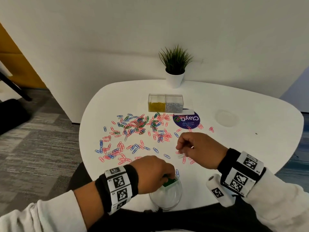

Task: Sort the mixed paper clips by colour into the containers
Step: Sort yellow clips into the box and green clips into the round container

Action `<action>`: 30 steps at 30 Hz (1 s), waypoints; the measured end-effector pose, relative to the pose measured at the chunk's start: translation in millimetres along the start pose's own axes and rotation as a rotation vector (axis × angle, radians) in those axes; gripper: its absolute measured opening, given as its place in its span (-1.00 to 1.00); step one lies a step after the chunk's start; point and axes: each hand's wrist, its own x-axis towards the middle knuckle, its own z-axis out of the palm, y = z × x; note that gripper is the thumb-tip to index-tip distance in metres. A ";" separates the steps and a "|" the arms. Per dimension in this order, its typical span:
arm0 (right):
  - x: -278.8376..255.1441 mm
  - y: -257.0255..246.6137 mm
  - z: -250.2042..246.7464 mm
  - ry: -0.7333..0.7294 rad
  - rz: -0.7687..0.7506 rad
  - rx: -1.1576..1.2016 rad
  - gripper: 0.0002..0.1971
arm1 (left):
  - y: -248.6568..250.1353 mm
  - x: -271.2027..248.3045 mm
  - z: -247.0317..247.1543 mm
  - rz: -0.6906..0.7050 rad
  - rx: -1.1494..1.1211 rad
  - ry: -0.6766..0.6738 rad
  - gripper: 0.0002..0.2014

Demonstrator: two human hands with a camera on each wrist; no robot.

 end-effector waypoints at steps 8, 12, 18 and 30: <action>67.1 23.5 -4.1 -0.008 0.041 -0.200 -0.89 | 1.1 3.0 2.7 0.014 0.059 0.003 -0.78; 132.6 23.8 -4.4 0.053 0.087 -0.291 -0.89 | 1.2 1.5 -6.7 0.053 -0.001 0.051 -0.78; 206.3 12.4 5.3 0.077 0.126 -0.461 -0.75 | -51.3 -0.4 -37.9 -0.118 0.009 0.320 -0.77; 230.4 18.3 16.1 0.077 0.144 -0.516 -0.95 | -173.0 64.3 -65.5 -0.506 0.091 0.244 -0.71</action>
